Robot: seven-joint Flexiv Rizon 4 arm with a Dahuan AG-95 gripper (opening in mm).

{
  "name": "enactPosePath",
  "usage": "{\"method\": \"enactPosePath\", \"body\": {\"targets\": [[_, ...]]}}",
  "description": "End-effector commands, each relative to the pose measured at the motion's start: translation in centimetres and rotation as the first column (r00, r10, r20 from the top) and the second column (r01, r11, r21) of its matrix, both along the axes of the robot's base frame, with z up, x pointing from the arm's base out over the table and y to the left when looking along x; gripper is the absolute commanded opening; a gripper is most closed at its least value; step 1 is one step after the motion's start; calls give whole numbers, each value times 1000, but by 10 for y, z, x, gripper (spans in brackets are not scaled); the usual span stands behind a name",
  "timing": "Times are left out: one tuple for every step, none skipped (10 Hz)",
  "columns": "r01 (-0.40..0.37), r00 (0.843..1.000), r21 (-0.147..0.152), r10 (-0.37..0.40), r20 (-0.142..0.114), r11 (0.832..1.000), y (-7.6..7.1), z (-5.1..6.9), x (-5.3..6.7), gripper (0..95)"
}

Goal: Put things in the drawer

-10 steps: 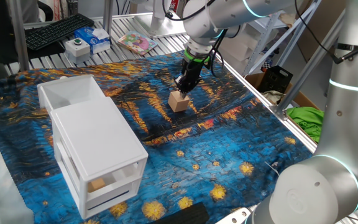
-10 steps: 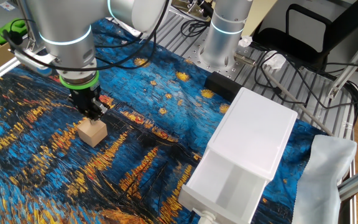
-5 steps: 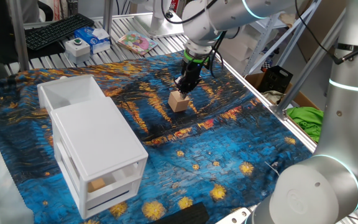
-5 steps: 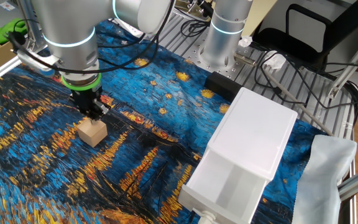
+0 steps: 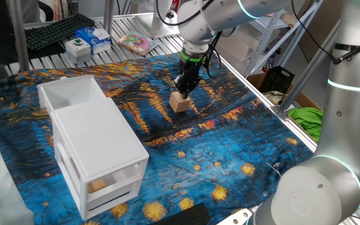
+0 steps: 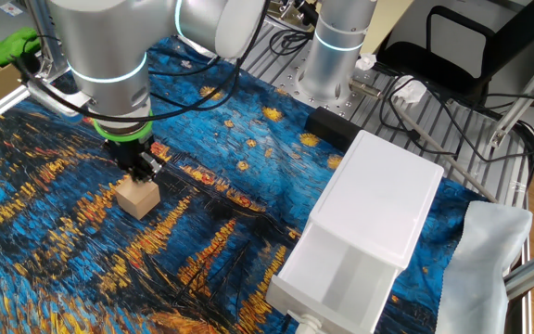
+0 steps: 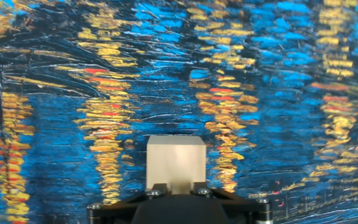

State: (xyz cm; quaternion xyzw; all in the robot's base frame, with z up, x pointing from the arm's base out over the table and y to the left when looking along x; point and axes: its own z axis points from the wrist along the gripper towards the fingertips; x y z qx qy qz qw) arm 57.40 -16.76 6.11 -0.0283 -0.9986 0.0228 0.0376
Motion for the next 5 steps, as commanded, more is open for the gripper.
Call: {"method": "enactPosePath", "body": {"targets": [[9, 1000, 1, -9, -16, 1000, -1, -1, 2, 950], [13, 1000, -1, -13, -16, 1000, -1, -1, 2, 950], [16, 1000, -3, -16, -16, 1000, -1, -1, 2, 950], [25, 1000, 1, -25, -15, 1000, -1, -1, 2, 950], [28, 1000, 5, -28, -14, 1000, -1, -1, 2, 950]]}}
